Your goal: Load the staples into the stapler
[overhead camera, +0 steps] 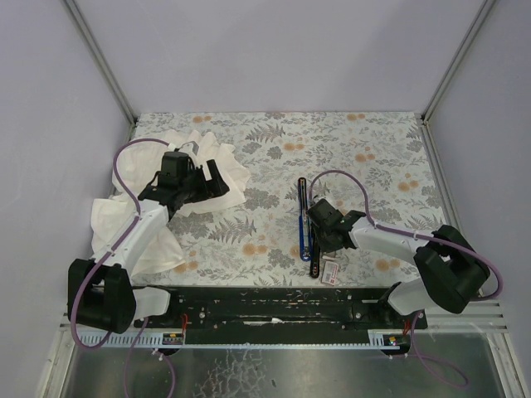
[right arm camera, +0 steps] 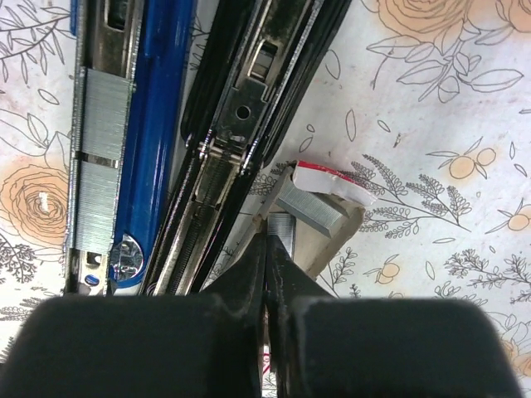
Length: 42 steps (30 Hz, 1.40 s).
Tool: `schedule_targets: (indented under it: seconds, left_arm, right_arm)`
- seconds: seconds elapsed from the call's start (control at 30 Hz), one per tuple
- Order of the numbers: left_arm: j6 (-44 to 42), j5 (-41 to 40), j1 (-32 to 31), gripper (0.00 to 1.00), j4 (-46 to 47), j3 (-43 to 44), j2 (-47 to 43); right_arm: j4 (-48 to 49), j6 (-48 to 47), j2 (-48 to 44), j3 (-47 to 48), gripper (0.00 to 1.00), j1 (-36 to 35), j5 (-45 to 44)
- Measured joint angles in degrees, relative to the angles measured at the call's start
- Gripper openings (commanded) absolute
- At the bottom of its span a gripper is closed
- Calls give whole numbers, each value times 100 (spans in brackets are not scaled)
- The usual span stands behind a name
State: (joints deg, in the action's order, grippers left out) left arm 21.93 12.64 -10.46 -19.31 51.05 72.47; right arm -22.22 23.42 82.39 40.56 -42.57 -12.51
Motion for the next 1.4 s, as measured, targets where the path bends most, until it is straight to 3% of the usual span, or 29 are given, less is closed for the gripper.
schedule_targets:
  seconds: [0.3,0.47,0.7,0.93,1.1,1.27,1.4]
  left_arm:
    - [17,168,-9,85,131,-96,-232]
    - [205,358,-229,85,490,-341,-492]
    - [1099,754,-1440,85,1388,-1045,-1123]
    - [2695,1207,-2693,83,3526,-1926,-1504]
    - [3429,1397,-3047,75,4706,-2037,-1495]
    - [3836,1504,-3165,56,5558,-2028,-1480]
    - [4026,1526,-3195,52,5840,-2022,-1419]
  right_arm:
    - [-68,310,-651,-11,0,-2,61]
    - [17,400,-1128,-11,0,190,520]
    - [356,597,-1808,-13,0,710,1690]
    - [2048,1729,-2778,-111,0,804,3235]
    - [3206,2452,-2903,-136,0,809,3969]
    - [4061,3053,-2900,-210,0,809,4553]
    - [4522,3370,-2903,-293,0,809,4809]
